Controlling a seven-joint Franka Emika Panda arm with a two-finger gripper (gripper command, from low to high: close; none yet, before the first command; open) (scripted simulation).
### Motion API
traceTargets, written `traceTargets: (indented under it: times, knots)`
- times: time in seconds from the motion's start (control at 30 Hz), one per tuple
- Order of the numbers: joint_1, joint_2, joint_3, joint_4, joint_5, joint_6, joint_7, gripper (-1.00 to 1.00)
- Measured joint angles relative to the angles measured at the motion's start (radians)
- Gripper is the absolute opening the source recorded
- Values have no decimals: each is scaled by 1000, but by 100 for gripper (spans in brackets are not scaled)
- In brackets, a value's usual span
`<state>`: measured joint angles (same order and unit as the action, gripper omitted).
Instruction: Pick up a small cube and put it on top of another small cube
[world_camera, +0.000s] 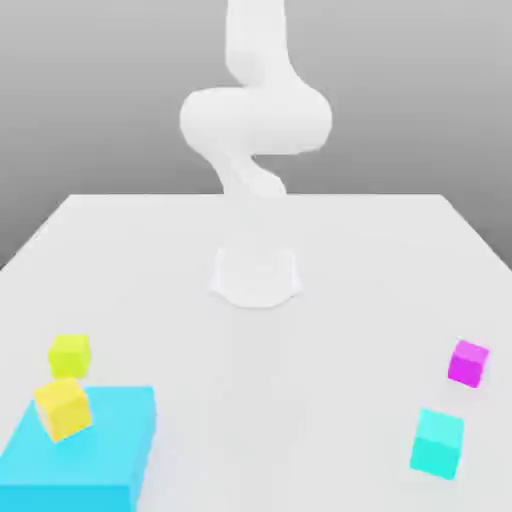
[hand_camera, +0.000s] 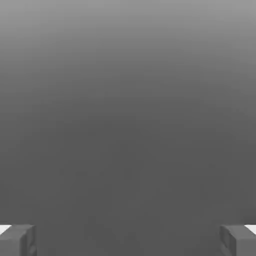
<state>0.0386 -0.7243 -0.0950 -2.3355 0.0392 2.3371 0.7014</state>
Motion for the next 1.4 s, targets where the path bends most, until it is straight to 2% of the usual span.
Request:
traceTargets:
  times: [0.37,0.57,0.73,0.87,1.0,1.07,1.13,1.4]
  knots:
    - [134,340,-391,-156,206,162,-460,0]
    - [155,530,-547,-239,333,245,-719,0]
    - [107,678,-627,-310,410,320,-914,0]
    - [31,765,-661,-373,391,397,-1013,0]
    - [-10,810,-745,-440,241,486,-1013,0]
    - [-28,839,-733,-441,261,513,-1045,0]
    - [-66,874,-683,-431,327,532,-1099,0]
    - [-318,1031,-360,-374,657,614,-1350,0]
